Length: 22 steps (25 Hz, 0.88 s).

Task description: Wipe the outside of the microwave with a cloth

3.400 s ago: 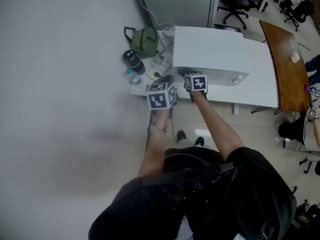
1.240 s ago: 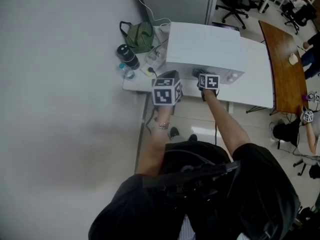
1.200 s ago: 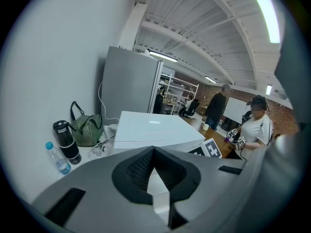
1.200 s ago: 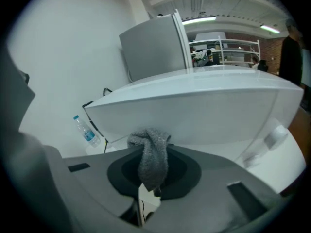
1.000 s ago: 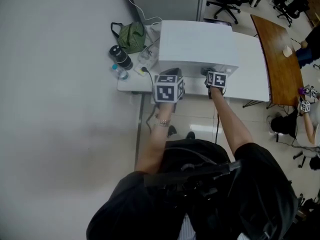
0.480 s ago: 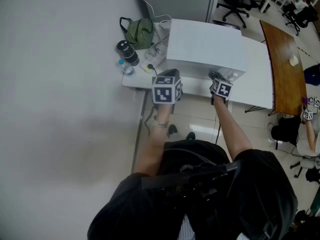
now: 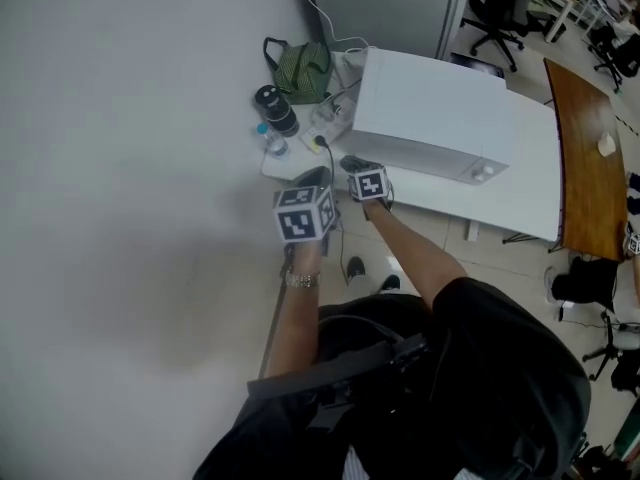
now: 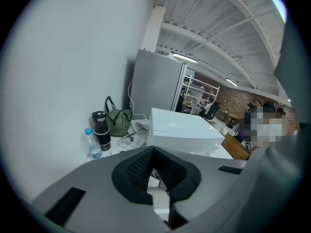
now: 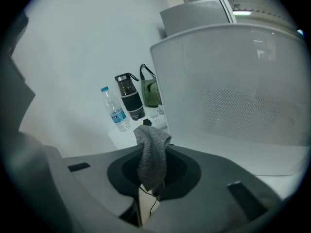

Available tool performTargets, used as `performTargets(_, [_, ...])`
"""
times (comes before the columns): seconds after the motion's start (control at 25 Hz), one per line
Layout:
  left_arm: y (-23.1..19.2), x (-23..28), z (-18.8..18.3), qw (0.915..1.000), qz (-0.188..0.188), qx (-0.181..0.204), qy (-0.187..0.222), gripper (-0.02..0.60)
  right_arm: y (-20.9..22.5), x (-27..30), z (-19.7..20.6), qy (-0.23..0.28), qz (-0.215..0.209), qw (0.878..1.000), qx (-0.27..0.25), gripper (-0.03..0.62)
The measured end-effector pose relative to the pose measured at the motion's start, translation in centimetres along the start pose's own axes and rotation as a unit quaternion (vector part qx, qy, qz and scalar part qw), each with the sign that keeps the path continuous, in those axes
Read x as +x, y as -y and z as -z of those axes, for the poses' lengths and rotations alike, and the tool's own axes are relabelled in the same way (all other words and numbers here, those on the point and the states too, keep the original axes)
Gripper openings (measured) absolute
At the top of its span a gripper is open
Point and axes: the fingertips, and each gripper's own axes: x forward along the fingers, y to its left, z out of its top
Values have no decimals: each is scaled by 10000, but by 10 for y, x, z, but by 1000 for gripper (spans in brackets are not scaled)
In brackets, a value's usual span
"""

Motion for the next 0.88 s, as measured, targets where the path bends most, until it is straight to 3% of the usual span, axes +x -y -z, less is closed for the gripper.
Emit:
performTargets(0.16, [-34,-16,3,9992,-357,-186,51,-6,35,6,3,-188,358,9990,166,37])
performTargets(0.32, [-40,-14,2,9989,-392,-266,73,-6,89,-11,16,-330,773,9946,613,37])
performTargets(0.56, [-6,5,-12,9999,8,-114,105,-6,151,-52,37,-363,945,9922,724,37])
performTargets(0.88, [53,27,-16,9976,657,195,66,-6,267,-133,83,-445,1954,9738,1075,37])
